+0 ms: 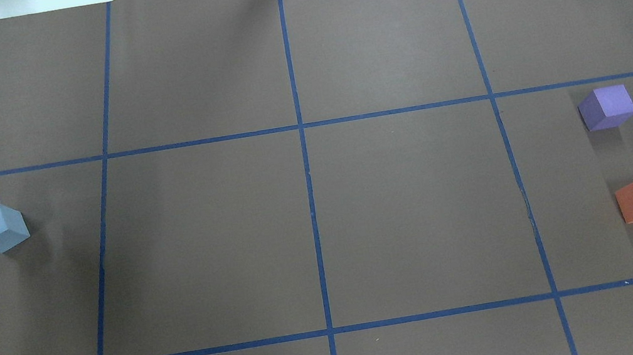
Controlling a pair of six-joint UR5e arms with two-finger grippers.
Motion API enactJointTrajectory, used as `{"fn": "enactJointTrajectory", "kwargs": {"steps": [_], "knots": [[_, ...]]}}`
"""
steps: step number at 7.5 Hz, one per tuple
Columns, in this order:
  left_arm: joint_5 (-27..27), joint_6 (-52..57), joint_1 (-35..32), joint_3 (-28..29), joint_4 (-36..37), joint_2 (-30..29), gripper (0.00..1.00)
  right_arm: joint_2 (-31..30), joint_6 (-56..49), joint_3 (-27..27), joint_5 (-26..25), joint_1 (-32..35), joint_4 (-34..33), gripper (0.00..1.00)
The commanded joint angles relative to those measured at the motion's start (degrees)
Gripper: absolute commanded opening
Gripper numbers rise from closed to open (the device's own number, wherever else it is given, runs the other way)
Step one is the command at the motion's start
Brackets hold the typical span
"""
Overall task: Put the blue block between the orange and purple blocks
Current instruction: 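Close the left gripper on the light blue cube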
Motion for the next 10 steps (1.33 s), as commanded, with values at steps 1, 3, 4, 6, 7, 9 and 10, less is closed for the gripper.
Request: {"fn": "enactJointTrajectory", "kwargs": {"steps": [1, 3, 4, 6, 7, 9, 10], "knots": [[2.2, -2.84, 2.8, 0.05, -0.62, 1.43, 1.0, 0.0, 0.0, 0.0, 0.0, -0.01, 0.02, 1.0], [2.2, -2.92, 4.28, 0.05, -0.62, 2.23, 1.0, 0.0, 0.0, 0.0, -0.09, -0.01, -0.06, 1.0], [2.2, -2.92, 5.08, 0.23, -0.79, 2.23, 1.0, 0.0, 0.0, 0.0, -0.09, -0.01, -0.06, 1.0], [2.29, -2.75, 5.7, 3.02, -5.07, 2.14, 0.85, 0.0, 0.0, -0.09, -0.09, -0.01, -0.06, 1.0], [2.21, -1.96, 6.31, 4.78, -7.62, 1.88, 0.57, 0.0, 0.0, -0.09, -0.09, -0.01, -0.06, 1.0], [2.12, 0.5, 6.49, 4.28, -7.65, 1.27, 0.05, 0.0, 0.0, 0.0, -0.09, -0.01, -0.06, 1.0], [1.94, 0.59, 6.4, 2.71, -7.48, 0.83, 0.0, 0.0, 0.0, 0.0, -0.09, -0.01, -0.06, 1.0]]}}
